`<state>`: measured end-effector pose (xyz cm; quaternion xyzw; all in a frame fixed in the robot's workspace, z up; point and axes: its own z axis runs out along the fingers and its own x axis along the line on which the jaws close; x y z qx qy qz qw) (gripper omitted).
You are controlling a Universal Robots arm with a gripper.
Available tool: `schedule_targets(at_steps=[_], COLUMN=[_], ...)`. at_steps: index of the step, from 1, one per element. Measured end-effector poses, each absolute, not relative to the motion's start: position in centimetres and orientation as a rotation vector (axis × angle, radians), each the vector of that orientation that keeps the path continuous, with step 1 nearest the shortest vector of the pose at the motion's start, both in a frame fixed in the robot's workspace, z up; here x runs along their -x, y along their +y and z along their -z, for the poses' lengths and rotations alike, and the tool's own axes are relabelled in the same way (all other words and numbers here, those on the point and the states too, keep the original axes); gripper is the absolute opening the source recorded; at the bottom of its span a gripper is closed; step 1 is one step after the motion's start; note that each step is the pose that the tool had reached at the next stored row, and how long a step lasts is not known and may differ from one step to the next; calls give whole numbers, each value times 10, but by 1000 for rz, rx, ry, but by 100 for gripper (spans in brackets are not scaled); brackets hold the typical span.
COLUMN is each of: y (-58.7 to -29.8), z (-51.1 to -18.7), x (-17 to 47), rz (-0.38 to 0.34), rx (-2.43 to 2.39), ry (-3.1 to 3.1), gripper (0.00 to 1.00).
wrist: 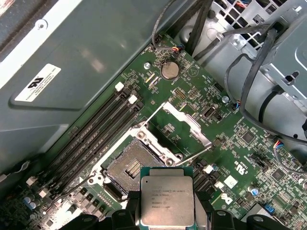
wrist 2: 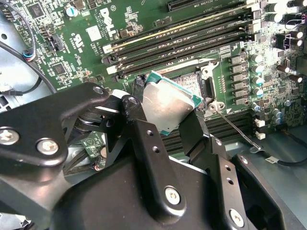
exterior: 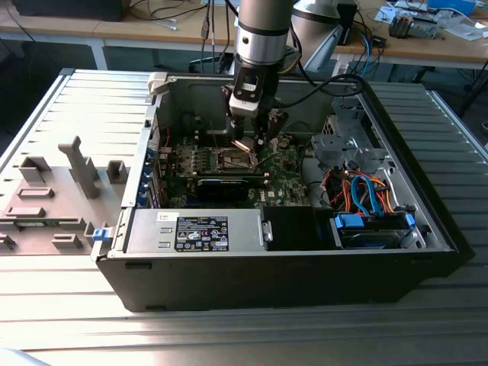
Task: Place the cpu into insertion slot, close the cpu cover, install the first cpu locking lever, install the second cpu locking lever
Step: 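Place the cpu into insertion slot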
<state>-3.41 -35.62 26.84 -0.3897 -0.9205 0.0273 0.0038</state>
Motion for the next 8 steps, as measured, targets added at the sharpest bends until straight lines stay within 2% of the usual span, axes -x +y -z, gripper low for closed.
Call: schedule_targets(at_steps=[8], y=[-356], z=[-268], x=[34], rz=[-85], rx=[1234], ry=[-2879], gripper=[54])
